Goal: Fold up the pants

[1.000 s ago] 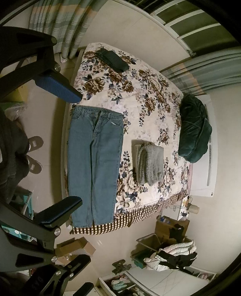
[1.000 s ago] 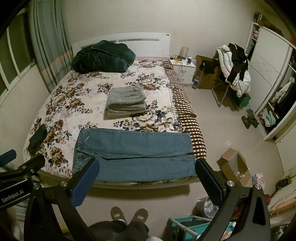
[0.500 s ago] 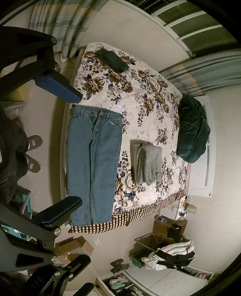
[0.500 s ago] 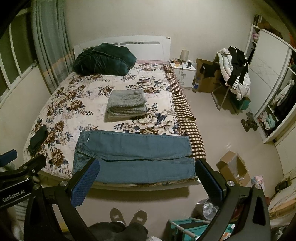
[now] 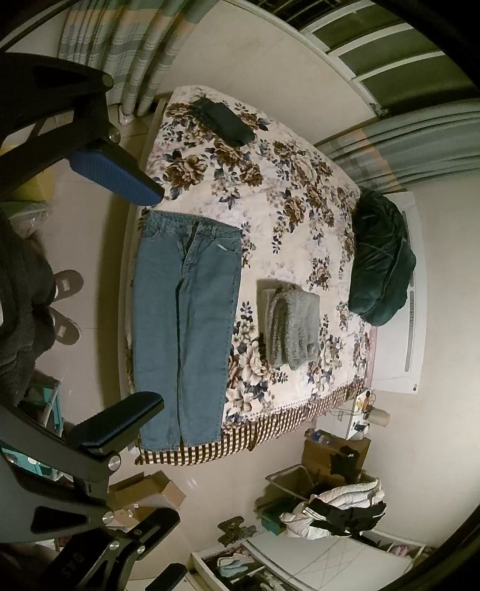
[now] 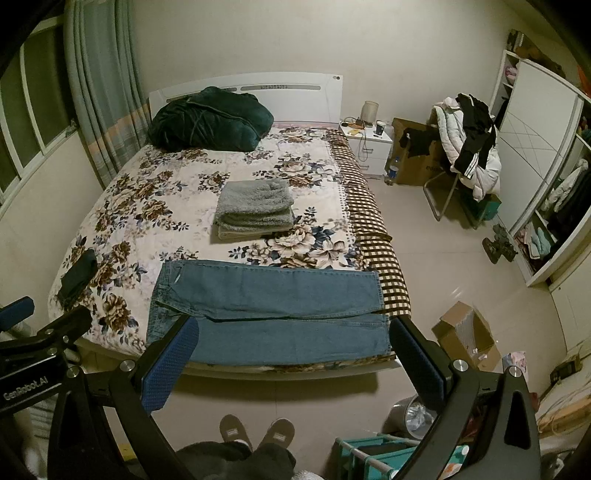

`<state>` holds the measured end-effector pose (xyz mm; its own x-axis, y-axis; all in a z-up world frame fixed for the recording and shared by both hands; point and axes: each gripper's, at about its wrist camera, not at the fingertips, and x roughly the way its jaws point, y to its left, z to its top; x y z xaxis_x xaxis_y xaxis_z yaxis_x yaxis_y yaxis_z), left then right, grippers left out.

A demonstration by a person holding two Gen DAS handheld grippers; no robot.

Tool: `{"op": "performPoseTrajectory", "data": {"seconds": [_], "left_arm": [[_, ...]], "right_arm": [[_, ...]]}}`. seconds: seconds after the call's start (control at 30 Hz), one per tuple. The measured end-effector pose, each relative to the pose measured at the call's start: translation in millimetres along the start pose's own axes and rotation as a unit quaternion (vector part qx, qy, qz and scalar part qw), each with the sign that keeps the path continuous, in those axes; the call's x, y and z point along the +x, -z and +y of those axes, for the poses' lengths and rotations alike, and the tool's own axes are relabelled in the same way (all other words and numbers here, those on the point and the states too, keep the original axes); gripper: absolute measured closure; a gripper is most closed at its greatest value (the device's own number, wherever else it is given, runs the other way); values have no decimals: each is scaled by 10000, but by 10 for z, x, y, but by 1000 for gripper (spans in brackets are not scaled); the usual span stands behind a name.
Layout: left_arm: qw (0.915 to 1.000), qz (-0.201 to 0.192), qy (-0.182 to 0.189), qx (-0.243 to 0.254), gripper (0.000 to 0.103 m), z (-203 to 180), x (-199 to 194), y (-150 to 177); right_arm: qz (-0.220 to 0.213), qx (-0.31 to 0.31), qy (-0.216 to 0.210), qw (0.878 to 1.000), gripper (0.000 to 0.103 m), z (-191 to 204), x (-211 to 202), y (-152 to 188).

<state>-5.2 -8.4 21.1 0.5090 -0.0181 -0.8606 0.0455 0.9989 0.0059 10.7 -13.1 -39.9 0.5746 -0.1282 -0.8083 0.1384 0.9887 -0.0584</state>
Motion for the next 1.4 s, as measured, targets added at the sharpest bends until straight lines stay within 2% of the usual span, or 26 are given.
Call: {"op": "performPoseTrajectory", "data": {"seconds": [1.1, 1.23, 1.4], "left_arm": [[10000, -44, 26, -25, 0, 9, -27, 44], [10000, -58, 8, -77, 0, -11, -56, 22], [9992, -178, -245, -242, 0, -26, 51, -64]], "right_arm": [[110, -30, -53, 9999, 0, -71, -18, 129], [199, -42, -61, 9998, 0, -160, 138, 91], [336, 13, -34, 9994, 0, -305, 483, -12]]}}
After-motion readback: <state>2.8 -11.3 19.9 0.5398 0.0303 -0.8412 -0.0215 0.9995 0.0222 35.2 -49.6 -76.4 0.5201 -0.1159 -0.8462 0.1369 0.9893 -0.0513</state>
